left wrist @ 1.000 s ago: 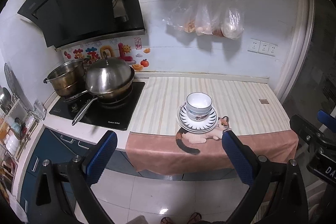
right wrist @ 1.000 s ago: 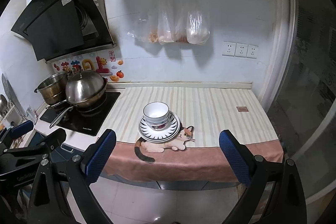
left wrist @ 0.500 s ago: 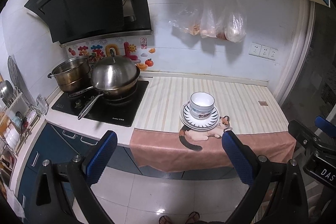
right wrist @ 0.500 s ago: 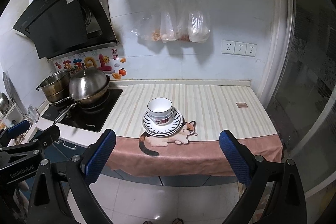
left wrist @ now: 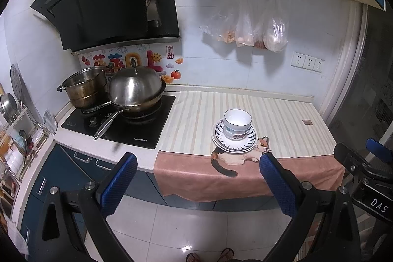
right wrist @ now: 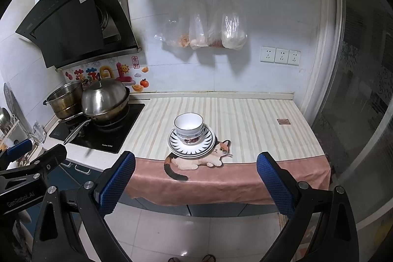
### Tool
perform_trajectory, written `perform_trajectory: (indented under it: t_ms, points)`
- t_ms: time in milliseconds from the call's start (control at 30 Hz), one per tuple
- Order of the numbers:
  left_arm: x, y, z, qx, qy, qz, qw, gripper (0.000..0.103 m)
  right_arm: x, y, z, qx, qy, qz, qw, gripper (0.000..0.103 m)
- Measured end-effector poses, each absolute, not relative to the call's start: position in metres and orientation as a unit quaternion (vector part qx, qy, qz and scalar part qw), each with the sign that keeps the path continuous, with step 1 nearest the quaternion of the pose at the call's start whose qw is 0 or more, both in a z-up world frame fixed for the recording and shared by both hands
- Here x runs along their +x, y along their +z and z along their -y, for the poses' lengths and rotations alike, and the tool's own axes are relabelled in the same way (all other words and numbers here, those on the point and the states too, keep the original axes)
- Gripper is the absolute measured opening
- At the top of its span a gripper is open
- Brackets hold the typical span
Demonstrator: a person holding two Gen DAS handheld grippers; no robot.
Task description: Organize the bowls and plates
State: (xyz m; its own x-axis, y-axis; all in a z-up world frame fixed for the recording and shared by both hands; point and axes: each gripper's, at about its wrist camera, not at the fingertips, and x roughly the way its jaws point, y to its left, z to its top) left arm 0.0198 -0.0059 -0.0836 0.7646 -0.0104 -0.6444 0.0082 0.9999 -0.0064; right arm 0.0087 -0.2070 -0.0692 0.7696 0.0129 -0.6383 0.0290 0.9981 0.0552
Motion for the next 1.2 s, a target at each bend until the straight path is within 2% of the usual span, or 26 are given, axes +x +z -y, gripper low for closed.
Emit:
perform_trajectory:
  t_ms: [1200]
  points:
    - [0.0154,-0.0835,0.0072,0.003,-0.004,-0.340,0.940,0.102,0.0122,-0.0703,0.2052,0.033,-0.006,-0.341,0.939,0.101]
